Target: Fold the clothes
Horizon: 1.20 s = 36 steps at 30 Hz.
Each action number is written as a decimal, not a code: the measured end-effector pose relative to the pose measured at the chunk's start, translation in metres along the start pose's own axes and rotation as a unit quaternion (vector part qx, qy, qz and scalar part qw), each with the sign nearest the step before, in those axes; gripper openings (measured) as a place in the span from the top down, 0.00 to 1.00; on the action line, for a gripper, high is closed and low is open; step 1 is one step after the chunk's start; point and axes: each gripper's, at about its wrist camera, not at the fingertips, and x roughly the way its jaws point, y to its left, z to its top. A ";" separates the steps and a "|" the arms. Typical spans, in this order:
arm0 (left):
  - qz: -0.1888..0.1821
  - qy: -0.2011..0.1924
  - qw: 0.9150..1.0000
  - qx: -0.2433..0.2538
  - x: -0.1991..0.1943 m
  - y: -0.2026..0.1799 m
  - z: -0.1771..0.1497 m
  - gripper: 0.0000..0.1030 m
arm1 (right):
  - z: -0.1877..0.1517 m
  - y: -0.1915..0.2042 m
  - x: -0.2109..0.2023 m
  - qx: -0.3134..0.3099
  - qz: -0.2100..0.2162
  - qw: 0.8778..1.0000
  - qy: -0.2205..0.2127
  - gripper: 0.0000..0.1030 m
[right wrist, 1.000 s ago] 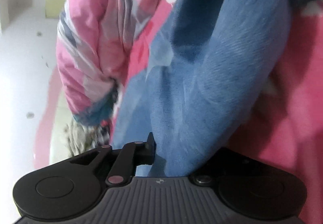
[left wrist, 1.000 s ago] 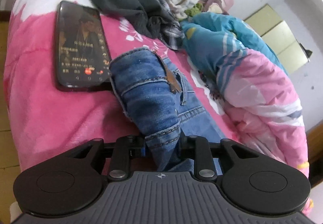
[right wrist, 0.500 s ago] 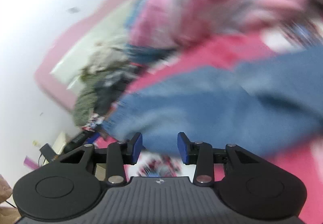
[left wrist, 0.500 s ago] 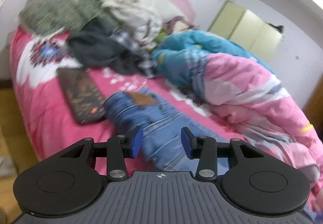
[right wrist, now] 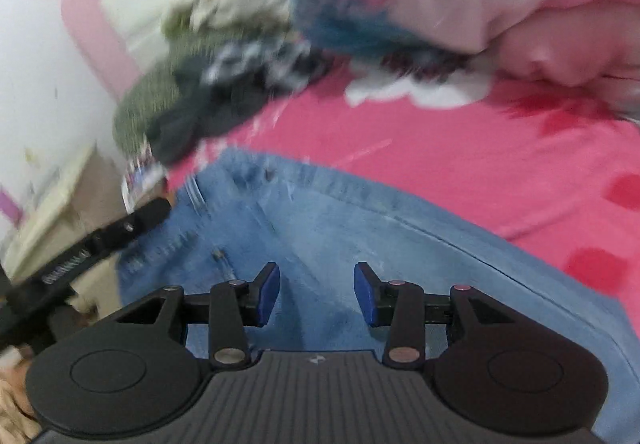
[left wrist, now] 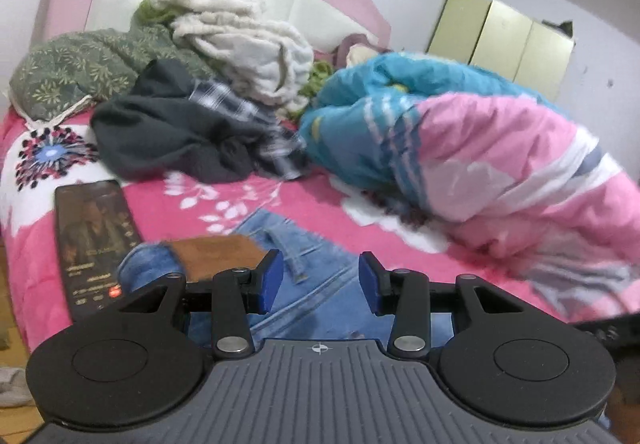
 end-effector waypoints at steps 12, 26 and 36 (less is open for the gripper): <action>0.004 0.006 1.000 -0.002 -0.001 0.011 -0.002 0.61 | -0.026 0.066 -0.006 -0.128 -0.108 0.986 -0.009 0.97; 0.004 -0.014 0.999 -0.034 -0.003 0.014 0.007 0.61 | 0.027 0.119 -0.021 -0.263 -0.231 0.930 -0.114 0.97; 0.018 0.010 0.999 -0.026 0.002 0.014 0.004 0.61 | 0.037 0.077 0.024 -0.222 -0.197 0.954 -0.038 0.84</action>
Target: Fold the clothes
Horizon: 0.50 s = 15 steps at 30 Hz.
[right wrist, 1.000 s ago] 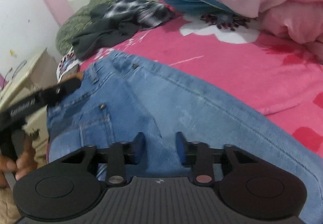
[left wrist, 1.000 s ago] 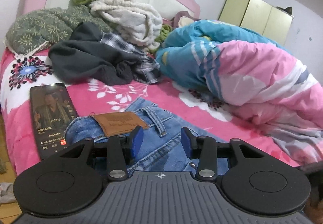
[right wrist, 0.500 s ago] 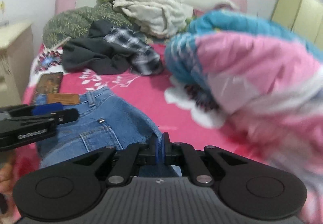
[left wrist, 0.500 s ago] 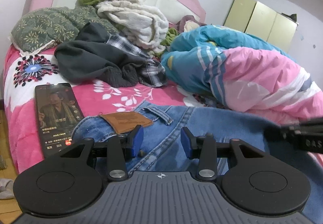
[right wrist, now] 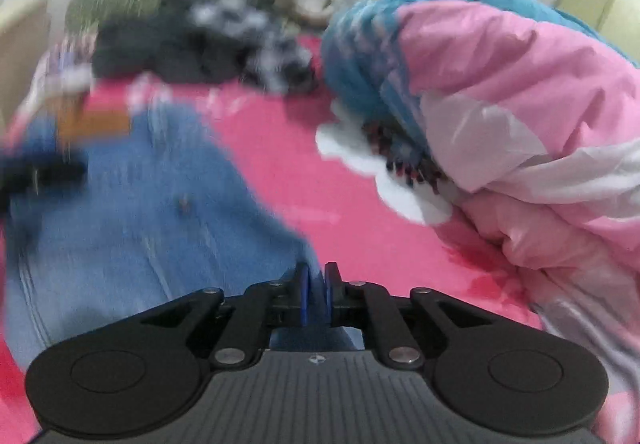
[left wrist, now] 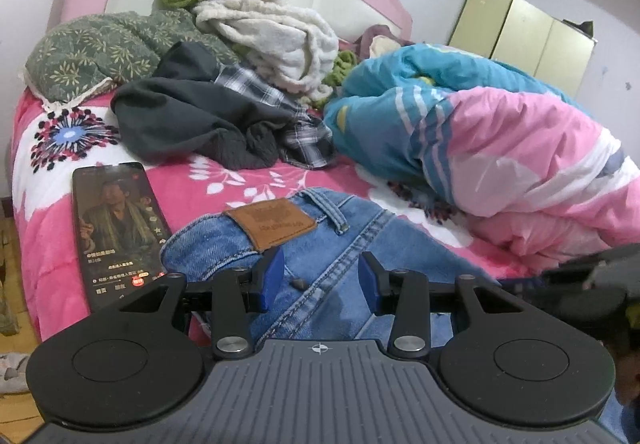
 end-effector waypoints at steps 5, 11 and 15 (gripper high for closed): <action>0.006 0.001 1.000 -0.009 -0.001 0.000 0.000 0.61 | 0.041 -0.007 0.011 0.071 0.085 0.993 -0.043 0.57; 0.015 0.001 1.000 -0.009 -0.002 -0.003 -0.003 0.61 | 0.071 0.005 0.071 0.094 0.136 0.986 0.025 0.53; 0.009 0.011 1.000 -0.017 -0.001 -0.001 -0.005 0.61 | 0.069 0.011 0.083 0.116 0.185 0.975 0.036 0.86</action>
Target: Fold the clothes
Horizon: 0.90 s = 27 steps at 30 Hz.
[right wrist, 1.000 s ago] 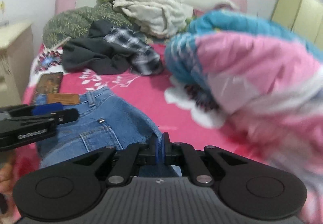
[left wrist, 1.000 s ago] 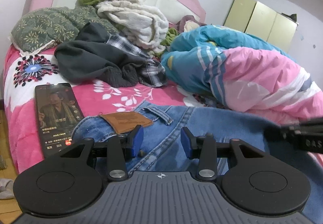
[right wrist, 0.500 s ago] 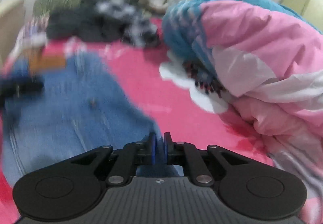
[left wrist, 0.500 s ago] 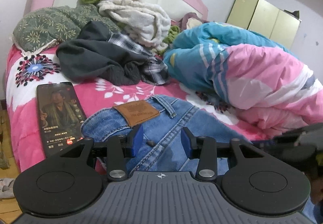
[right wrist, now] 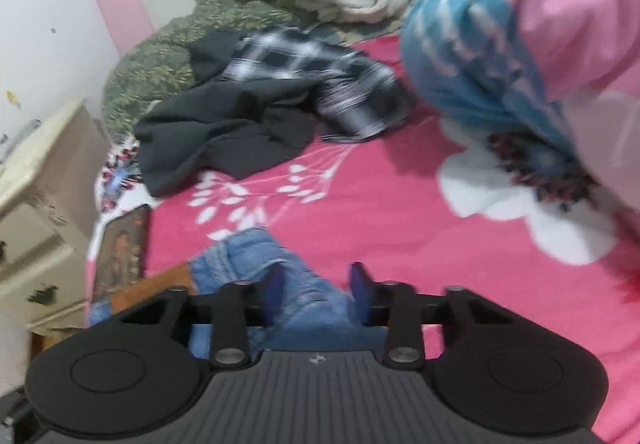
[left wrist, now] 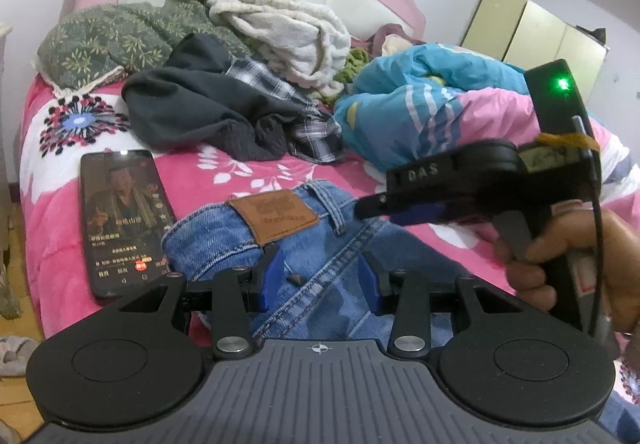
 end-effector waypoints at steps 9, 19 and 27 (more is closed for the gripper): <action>-0.001 0.012 1.000 -0.013 -0.002 0.002 -0.004 0.61 | -0.003 0.030 -0.014 -0.062 -0.005 0.997 -0.055 0.93; -0.002 0.019 1.000 -0.020 -0.003 0.004 -0.006 0.61 | -0.007 0.035 0.012 -0.095 -0.006 0.994 -0.051 1.00; -0.001 0.018 1.000 -0.016 -0.003 0.003 -0.006 0.61 | -0.014 0.028 0.022 -0.077 -0.011 0.996 -0.047 0.99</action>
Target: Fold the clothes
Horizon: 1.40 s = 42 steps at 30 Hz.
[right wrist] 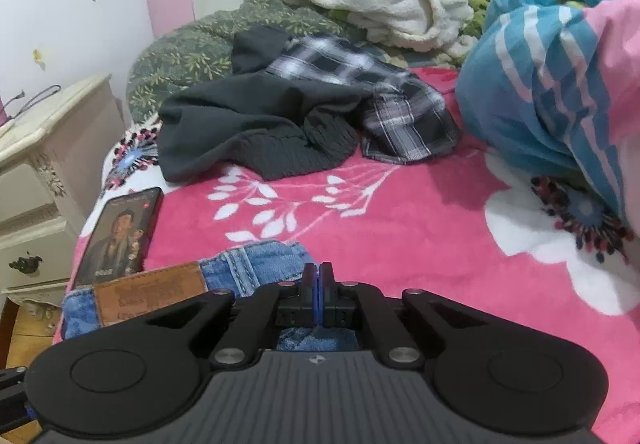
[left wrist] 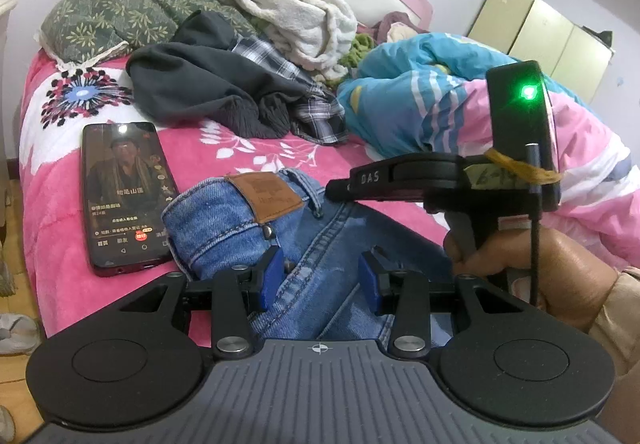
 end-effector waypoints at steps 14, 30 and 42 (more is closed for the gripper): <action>-0.025 -0.067 0.997 0.021 -0.018 -0.013 0.021 0.61 | -0.083 -0.072 -0.279 0.154 -0.131 0.972 -0.117 0.87; 0.043 0.032 0.992 0.116 0.076 -0.056 0.011 0.63 | -0.184 -0.088 -0.280 0.040 -0.153 0.986 -0.044 0.74; 0.061 0.019 0.989 0.137 0.079 -0.062 0.003 0.62 | -0.337 -0.203 -0.455 0.426 -0.343 0.827 -0.132 0.57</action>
